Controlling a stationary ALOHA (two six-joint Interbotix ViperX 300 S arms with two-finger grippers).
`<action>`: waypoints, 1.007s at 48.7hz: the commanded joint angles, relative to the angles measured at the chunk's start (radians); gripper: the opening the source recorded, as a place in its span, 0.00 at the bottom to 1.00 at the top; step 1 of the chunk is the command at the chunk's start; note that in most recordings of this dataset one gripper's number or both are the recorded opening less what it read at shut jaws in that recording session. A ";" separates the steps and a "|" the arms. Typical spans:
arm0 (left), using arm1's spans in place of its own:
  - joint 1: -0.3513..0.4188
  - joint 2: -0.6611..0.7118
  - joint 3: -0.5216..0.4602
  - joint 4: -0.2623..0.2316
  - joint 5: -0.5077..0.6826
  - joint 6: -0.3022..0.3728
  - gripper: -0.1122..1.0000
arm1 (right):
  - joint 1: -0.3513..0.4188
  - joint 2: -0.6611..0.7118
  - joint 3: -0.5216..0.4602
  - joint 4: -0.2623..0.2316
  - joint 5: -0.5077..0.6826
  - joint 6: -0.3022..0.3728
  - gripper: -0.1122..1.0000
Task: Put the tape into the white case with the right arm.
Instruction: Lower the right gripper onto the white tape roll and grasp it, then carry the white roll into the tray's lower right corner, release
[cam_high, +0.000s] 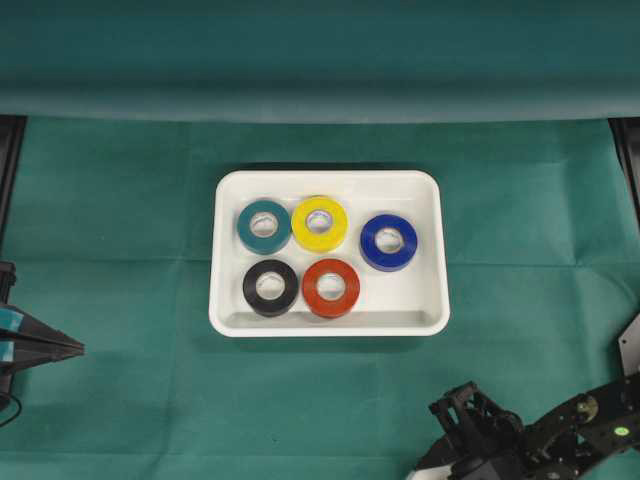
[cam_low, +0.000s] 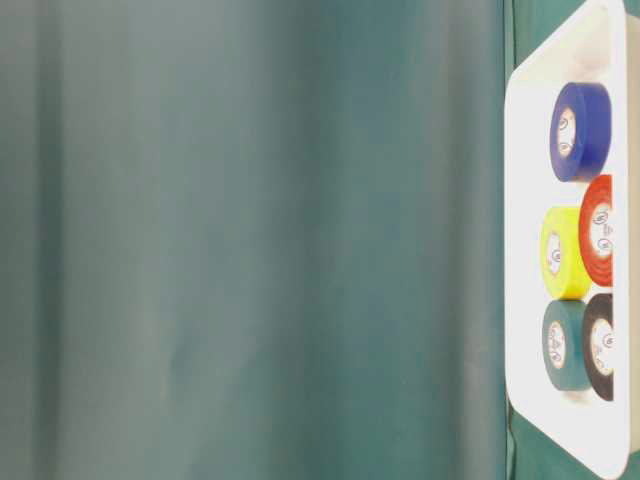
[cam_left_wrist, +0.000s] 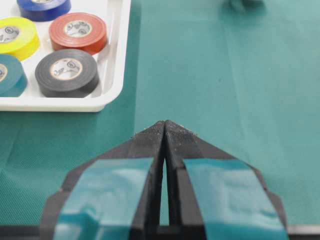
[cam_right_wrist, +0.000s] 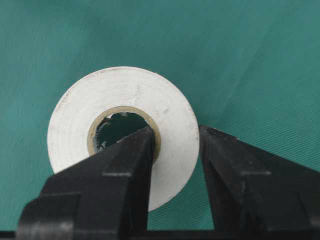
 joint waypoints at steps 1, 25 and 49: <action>0.002 0.008 -0.014 0.000 -0.009 0.002 0.10 | 0.012 -0.046 -0.035 0.002 0.034 0.003 0.11; 0.002 0.008 -0.014 0.000 -0.009 0.002 0.10 | 0.037 -0.077 -0.083 0.005 0.207 0.002 0.11; 0.002 0.008 -0.014 0.000 -0.009 0.000 0.10 | -0.209 -0.120 -0.110 -0.020 0.265 -0.015 0.11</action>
